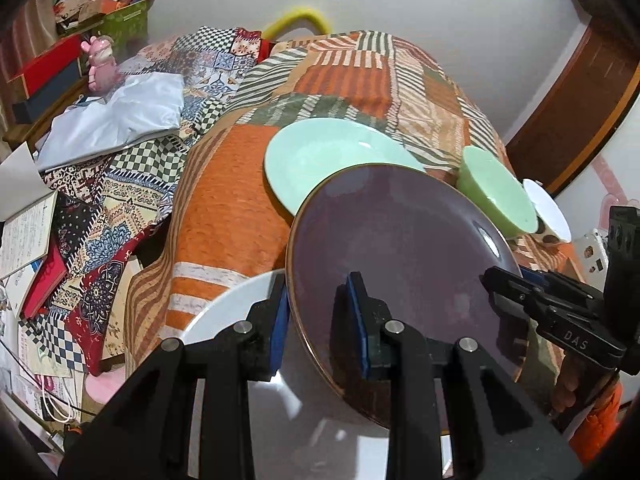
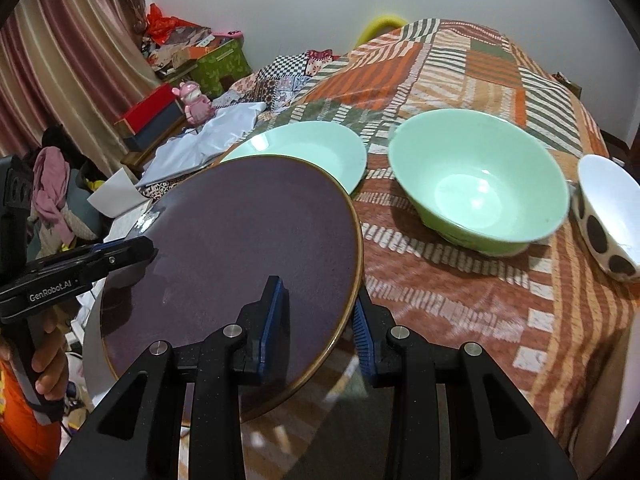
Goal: Organize plates and bowls
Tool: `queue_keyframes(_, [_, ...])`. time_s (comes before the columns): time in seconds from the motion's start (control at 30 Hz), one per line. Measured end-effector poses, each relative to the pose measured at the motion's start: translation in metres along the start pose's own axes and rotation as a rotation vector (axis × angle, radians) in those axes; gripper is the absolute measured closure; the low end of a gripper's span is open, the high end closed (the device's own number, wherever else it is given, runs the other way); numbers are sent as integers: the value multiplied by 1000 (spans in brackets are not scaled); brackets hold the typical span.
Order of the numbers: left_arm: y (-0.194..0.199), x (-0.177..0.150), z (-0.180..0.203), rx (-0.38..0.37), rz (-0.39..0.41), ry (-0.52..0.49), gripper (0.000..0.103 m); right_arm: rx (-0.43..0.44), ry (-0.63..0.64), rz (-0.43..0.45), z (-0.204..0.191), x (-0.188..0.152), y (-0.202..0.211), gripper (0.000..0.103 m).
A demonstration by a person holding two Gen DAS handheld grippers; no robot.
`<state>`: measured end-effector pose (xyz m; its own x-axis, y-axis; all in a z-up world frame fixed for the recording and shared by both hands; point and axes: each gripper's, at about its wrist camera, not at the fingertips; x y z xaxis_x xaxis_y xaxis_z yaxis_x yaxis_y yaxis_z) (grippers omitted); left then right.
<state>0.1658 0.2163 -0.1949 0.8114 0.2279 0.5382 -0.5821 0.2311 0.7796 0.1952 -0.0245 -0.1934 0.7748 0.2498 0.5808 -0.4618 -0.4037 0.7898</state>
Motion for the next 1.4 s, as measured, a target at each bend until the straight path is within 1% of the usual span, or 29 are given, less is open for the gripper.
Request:
queue_keyframes(0.63, [25,-25,58,-61,22,-33,75,-35,-48,51,29,-33,50,73])
queue_keyframes(0.87, [26,-37,80,-76,6,-59,75,-44,-80,53,42,-49,63,73])
queue_keyframes(1.03, [27,-47,90,-85,1,-60,75,-50,-94,51,49,-60,68,73])
queue_keyframes(1.3, [18,-60,105,-87,-24,-75,75,-69,-129,40,62,-77,73,73])
queue_keyframes(1.4, [11,-64,110,-91,-45,-82,75,-80,-146,31,68,-83,73,73])
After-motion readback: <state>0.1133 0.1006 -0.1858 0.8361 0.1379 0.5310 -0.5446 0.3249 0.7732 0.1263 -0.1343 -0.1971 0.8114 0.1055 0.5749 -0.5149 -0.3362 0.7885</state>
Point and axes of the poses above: each gripper's, at about its wrist camera, not at the fingertips, and y roughly against the way its jaws point, z to its right, x to its top, and after that the axes turned 4 degrees about -x, right-handed
